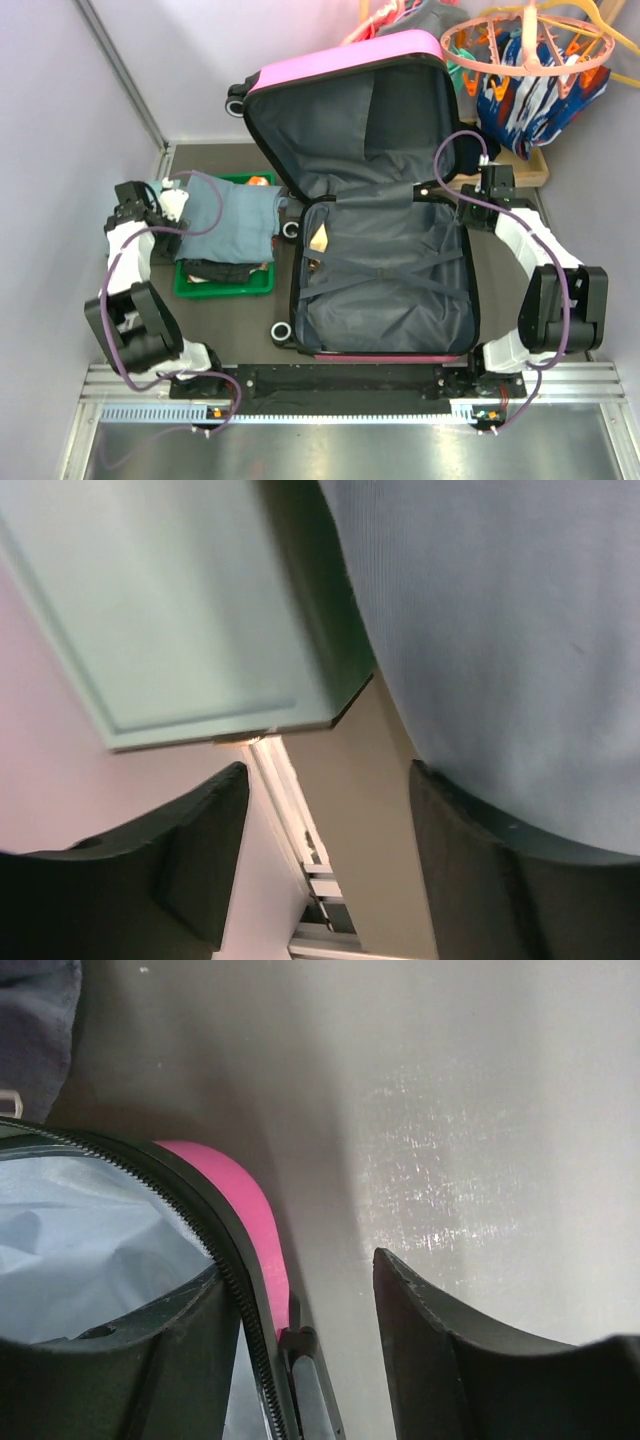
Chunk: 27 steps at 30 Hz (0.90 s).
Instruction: Open, take out, and arrange the luggage
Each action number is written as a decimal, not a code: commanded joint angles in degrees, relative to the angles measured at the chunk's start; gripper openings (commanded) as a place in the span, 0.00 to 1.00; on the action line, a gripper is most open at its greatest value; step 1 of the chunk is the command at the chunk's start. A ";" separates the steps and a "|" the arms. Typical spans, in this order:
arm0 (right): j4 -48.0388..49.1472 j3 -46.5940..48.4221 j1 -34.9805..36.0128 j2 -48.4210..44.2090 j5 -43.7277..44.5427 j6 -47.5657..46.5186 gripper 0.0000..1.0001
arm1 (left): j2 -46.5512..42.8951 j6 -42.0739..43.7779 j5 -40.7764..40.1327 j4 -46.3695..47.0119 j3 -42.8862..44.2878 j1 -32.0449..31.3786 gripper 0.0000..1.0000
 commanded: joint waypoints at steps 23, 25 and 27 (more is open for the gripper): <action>3.53 2.44 3.06 -8.02 -1.57 -0.06 0.54 | 10.64 -5.84 11.22 1.11 6.56 22.02 0.54; 3.53 2.26 3.23 -8.10 -1.48 -0.15 0.54 | 11.71 -6.64 14.38 2.35 6.82 22.82 0.56; 3.44 2.26 3.50 -8.19 -1.04 -0.15 0.54 | 12.06 -5.51 17.98 2.61 6.13 23.00 0.63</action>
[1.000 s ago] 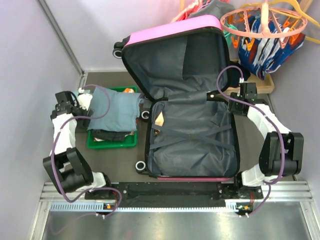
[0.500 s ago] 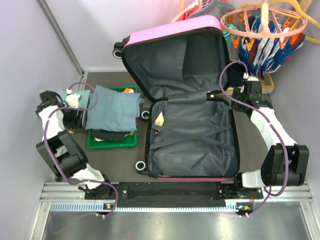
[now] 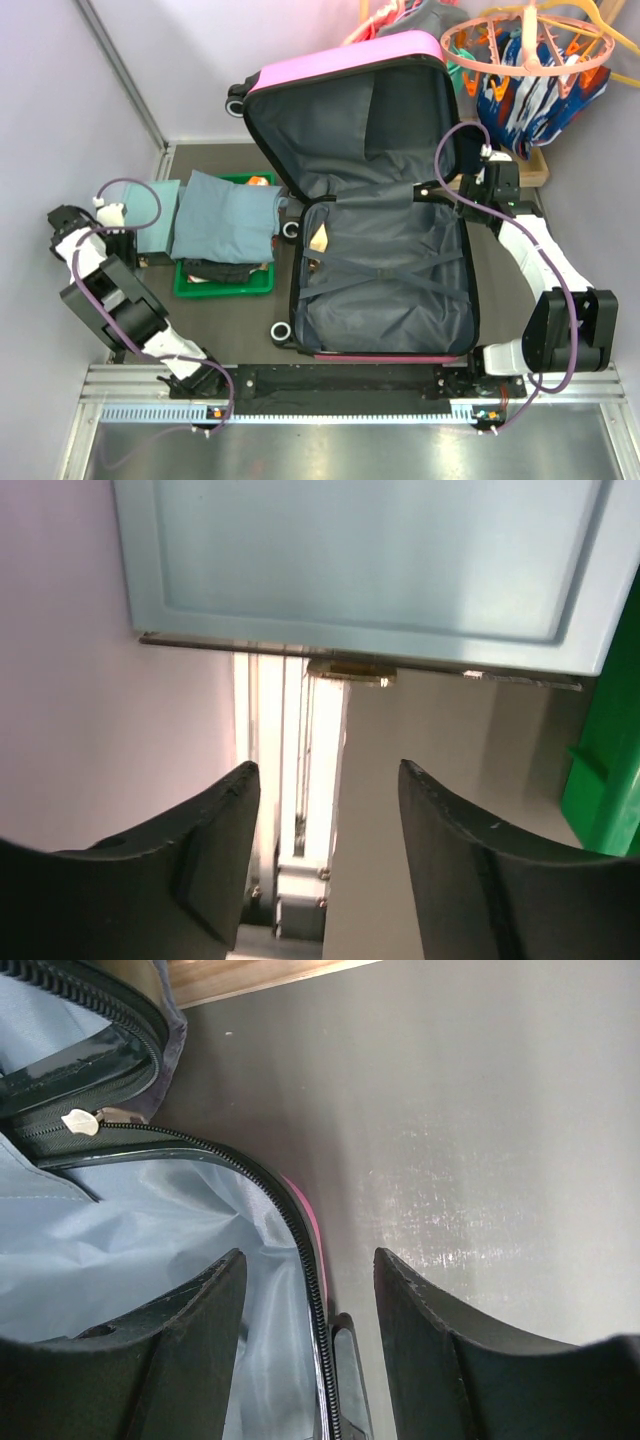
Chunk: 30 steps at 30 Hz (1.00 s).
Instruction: Open, take out, and arrange the luggage
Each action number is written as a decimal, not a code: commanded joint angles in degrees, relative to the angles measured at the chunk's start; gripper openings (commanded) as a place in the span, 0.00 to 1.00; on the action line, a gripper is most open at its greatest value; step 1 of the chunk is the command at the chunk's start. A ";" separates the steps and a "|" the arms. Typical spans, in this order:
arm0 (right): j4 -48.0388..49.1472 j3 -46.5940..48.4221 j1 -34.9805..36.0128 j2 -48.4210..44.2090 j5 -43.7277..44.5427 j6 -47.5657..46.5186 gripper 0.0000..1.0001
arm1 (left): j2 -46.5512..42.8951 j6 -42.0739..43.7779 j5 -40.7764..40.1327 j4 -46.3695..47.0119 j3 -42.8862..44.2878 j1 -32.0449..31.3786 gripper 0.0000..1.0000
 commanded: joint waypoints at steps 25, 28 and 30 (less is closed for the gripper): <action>1.62 2.18 1.97 -2.03 0.20 -0.90 0.54 | 10.91 -10.29 8.92 15.25 0.41 -1.36 0.56; 1.71 2.09 2.06 -1.86 0.12 -0.90 0.54 | 10.04 -11.00 10.14 17.80 -0.39 -1.27 0.40; 1.71 2.00 2.23 -1.86 0.12 -0.90 0.54 | 9.60 -10.91 11.11 17.90 -0.30 -1.36 0.28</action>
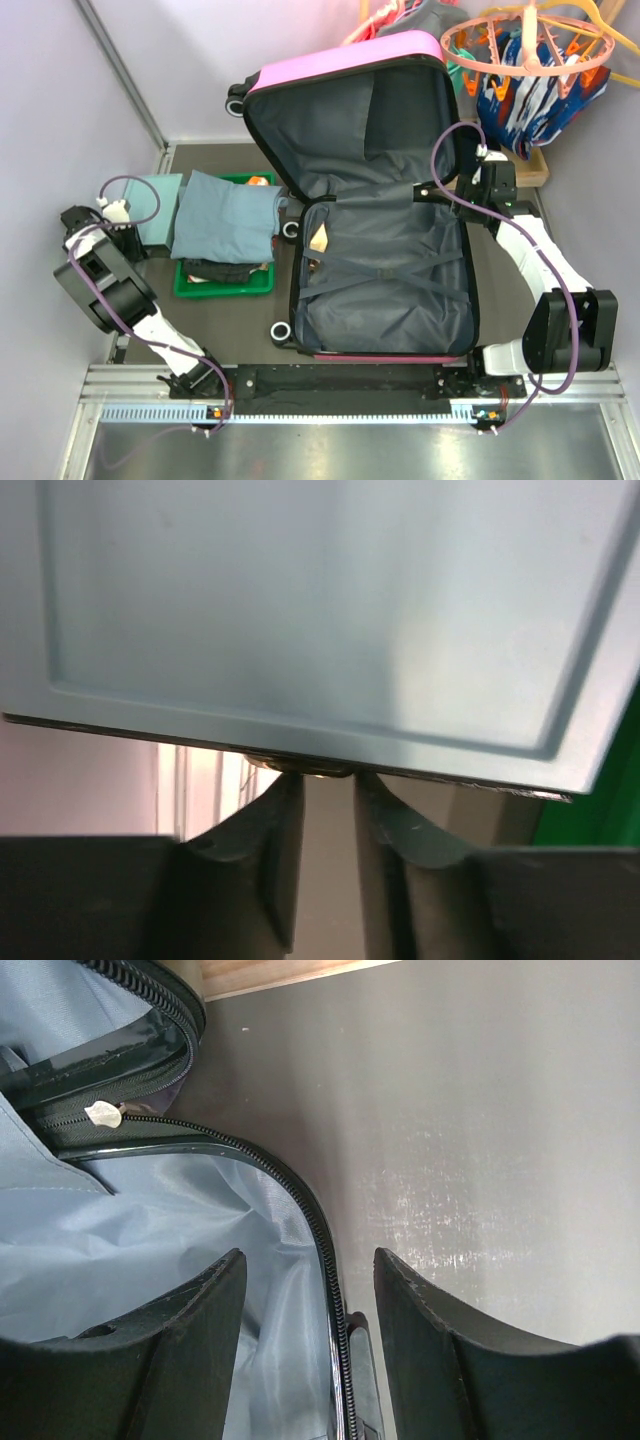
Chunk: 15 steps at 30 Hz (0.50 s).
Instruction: Open, take out, and arrange the luggage
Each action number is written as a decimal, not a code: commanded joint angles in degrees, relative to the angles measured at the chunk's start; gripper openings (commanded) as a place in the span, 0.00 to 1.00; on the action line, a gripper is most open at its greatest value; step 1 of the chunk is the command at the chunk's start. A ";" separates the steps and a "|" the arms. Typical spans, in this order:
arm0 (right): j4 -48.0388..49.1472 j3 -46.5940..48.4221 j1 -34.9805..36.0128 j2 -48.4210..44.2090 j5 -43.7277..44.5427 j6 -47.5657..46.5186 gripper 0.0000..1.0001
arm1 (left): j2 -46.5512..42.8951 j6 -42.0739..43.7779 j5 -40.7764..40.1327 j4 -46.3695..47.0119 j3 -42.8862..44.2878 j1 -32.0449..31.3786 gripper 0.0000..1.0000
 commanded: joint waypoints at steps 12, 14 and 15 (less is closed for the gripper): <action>1.99 1.91 1.08 -1.57 0.07 -0.97 0.54 | -4.68 6.68 -3.38 3.17 -3.49 -0.11 0.23; 2.00 1.91 0.99 -1.66 -0.10 -0.88 0.54 | -5.20 5.81 -3.83 3.43 -2.88 0.15 0.43; 2.00 1.82 0.99 -1.66 -0.02 -1.05 0.54 | -5.20 4.85 -3.22 4.65 -2.79 0.32 0.46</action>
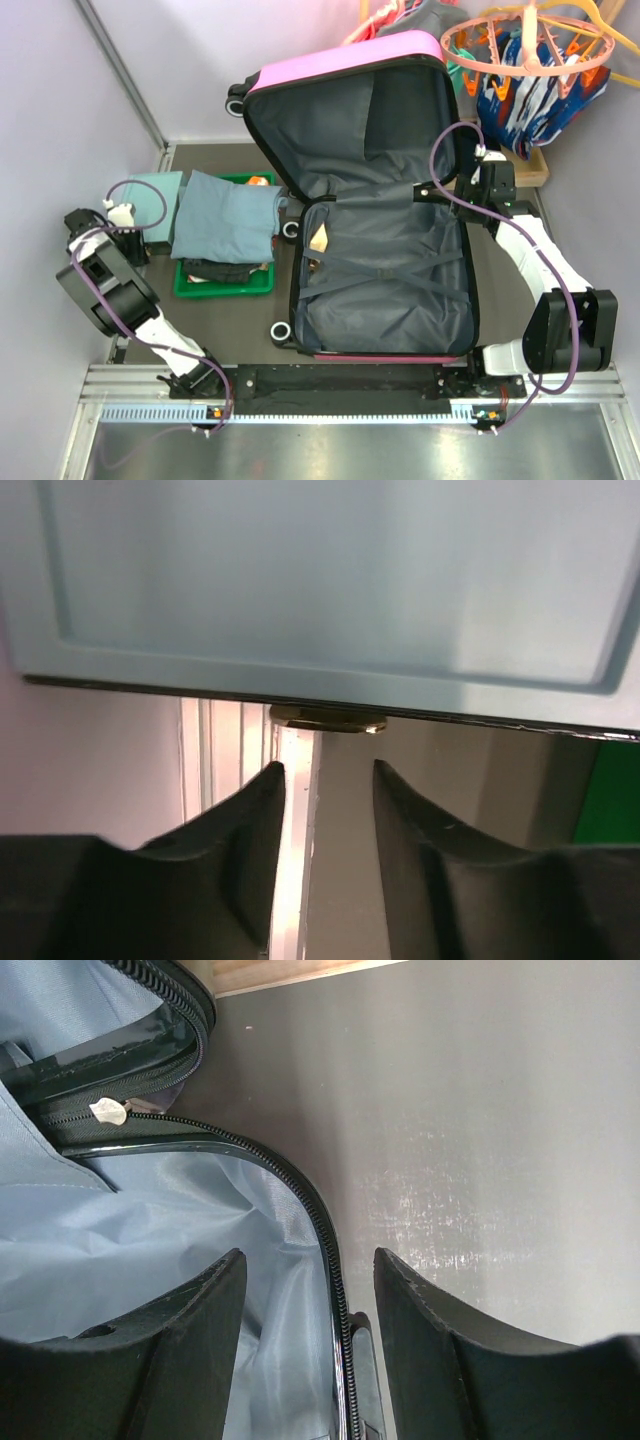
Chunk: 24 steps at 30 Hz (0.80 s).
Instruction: Open, take out, and arrange the luggage
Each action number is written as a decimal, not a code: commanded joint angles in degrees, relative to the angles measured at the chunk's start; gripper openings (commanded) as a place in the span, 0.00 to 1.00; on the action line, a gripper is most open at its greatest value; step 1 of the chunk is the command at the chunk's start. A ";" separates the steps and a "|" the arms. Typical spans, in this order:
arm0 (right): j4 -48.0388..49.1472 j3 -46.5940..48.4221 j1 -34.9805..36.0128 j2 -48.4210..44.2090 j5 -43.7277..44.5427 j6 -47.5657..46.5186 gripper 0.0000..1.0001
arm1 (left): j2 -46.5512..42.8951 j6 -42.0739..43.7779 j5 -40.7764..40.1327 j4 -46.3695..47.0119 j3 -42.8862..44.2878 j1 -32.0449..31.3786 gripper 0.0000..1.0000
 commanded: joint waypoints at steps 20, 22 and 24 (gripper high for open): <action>0.39 2.26 2.29 -1.57 0.95 -1.36 0.53 | -1.41 -1.00 15.04 20.92 -6.84 2.56 0.64; 0.22 2.26 2.46 -1.66 0.95 -1.36 0.53 | -1.15 -1.36 16.26 21.28 -6.41 2.57 0.64; 0.13 2.26 2.47 -1.66 1.13 -1.36 0.53 | -1.15 -1.97 17.32 21.63 -5.97 2.57 0.61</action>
